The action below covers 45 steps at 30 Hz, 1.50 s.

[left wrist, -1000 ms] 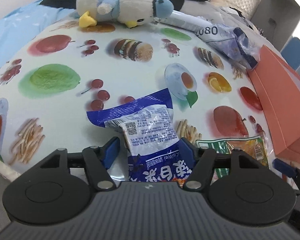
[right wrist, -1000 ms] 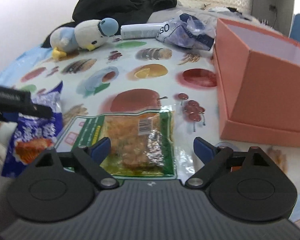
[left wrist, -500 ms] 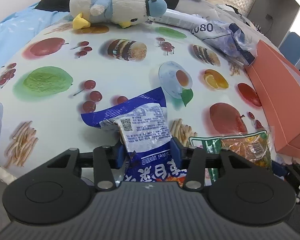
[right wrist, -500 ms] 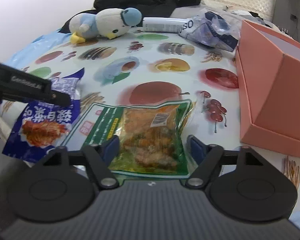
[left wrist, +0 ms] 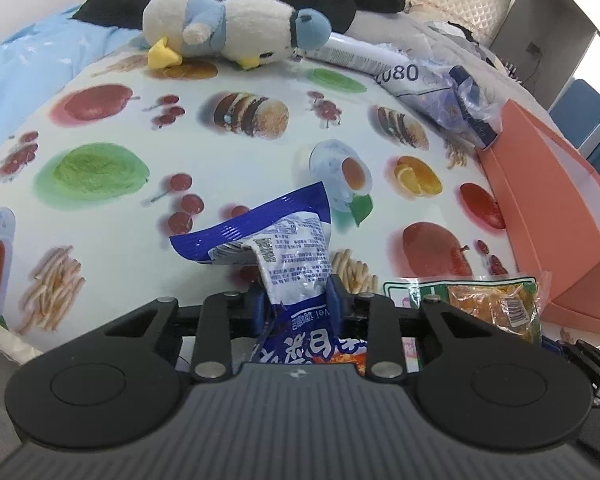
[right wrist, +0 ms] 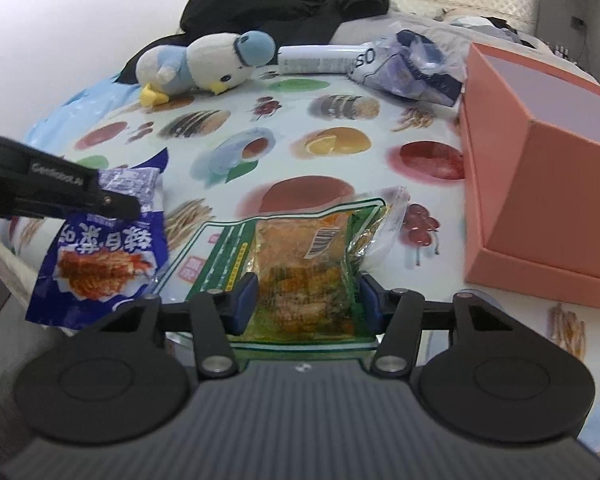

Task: Organize snacks
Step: 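Carry the blue bag and jerky packet over the pink box with both grippers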

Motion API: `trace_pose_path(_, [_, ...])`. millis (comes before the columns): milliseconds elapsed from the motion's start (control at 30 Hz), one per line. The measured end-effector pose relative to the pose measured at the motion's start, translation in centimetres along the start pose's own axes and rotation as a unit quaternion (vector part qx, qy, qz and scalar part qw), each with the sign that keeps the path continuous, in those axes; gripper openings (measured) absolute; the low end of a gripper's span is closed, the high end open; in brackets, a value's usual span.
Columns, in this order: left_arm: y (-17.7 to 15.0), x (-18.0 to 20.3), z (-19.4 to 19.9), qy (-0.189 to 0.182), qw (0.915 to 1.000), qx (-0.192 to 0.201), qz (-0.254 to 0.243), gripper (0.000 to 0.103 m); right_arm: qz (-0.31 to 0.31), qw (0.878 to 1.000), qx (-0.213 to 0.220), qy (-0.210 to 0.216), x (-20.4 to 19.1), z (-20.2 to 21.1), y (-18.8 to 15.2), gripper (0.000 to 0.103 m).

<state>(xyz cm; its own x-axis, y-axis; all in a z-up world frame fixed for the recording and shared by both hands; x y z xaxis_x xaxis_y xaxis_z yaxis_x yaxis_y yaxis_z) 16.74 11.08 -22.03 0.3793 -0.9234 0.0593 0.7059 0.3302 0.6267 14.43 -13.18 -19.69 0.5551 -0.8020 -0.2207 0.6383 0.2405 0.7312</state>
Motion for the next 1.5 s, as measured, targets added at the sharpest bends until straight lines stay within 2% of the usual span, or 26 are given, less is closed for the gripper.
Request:
trace_pose_path(133, [0.5, 0.1, 1.7, -0.006, 0.9999, 0.011, -0.008, 0.034, -0.008, 1.0, 0.011, -0.012, 0.4, 1.1, 0.4, 0.05])
trace_pose_path(200, [0.7, 0.2, 2.5, -0.01, 0.9997, 0.017, -0.013, 0.034, -0.013, 1.0, 0.02, -0.018, 0.7, 1.8, 0.7, 0.037])
trace_pose_path(400, [1.3, 1.2, 4.9, -0.026, 0.9988, 0.033, -0.025, 0.033, -0.025, 0.999, 0.029, -0.024, 1.2, 2.8, 1.2, 0.029])
trace_pose_path(767, [1.3, 4.8, 9.8, -0.066, 0.9944, 0.043, -0.071, 0.032, -0.038, 0.996, 0.074, -0.039, 0.4, 8.7, 2.8, 0.027])
trace_pose_path(1100, [1.0, 8.3, 13.1, -0.109, 0.9867, 0.062, -0.103, 0.031, -0.046, 0.991, 0.109, -0.066, 1.0, 14.6, 3.7, 0.027])
trace_pose_path(1333, [0.0, 11.1, 13.6, -0.14, 0.9807, 0.047, -0.128, 0.03, -0.064, 0.986, 0.123, -0.093, 2.9, 18.0, 2.3, 0.027])
trace_pose_path(1500, [-0.2, 13.7, 14.5, -0.169, 0.9733, 0.049, -0.147, 0.03, -0.084, 0.982, 0.134, -0.105, 4.0, 20.3, 1.6, 0.027])
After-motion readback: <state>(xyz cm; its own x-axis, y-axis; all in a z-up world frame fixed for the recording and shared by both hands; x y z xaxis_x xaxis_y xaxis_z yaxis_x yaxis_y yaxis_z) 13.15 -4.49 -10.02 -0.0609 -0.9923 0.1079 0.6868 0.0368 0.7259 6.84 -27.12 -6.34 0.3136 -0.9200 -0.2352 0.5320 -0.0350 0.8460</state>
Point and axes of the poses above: each gripper's, at about its wrist camera, not at the fingertips, and z roughly against the way its jaws point, x to its right, y to its top, the point moved 1 cm from there along -z, roughly the way its jaws point, and after that the axes turned 15 degrees about y, right-handed, at the moved point
